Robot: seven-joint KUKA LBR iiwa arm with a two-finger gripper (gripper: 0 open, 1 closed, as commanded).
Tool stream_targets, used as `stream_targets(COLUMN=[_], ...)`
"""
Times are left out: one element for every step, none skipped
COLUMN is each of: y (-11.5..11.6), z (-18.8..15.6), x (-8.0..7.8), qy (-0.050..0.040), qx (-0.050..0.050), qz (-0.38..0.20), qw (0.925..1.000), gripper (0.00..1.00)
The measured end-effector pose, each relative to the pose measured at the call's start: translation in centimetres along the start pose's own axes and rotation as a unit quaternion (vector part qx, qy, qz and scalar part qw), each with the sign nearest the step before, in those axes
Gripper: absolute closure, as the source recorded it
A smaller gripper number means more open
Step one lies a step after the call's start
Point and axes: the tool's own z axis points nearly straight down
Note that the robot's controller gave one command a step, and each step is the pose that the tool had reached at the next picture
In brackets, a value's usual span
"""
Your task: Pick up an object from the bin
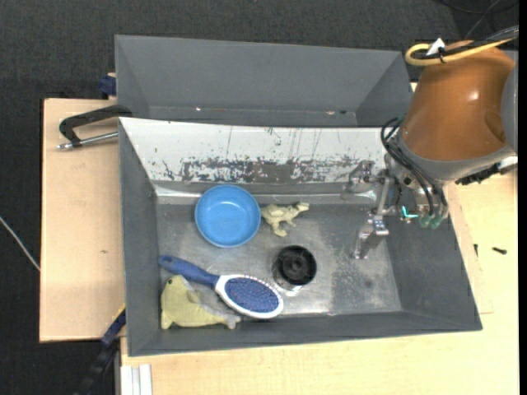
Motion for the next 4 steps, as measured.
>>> stream_targets(y=[2.6,9.1,8.9,8.7], z=[15.9,14.6,14.6,1.7], x=[2.5,3.7,3.7,3.5], qy=[-0.0031,-0.0015,-0.0008,-0.0062], qx=[0.0,-0.001,0.0,0.001], qz=[-0.162,-0.244,-0.243,-0.254], qw=[0.9868,0.9699,0.9701,0.9672], gripper=[0.0,0.0,1.0,1.0])
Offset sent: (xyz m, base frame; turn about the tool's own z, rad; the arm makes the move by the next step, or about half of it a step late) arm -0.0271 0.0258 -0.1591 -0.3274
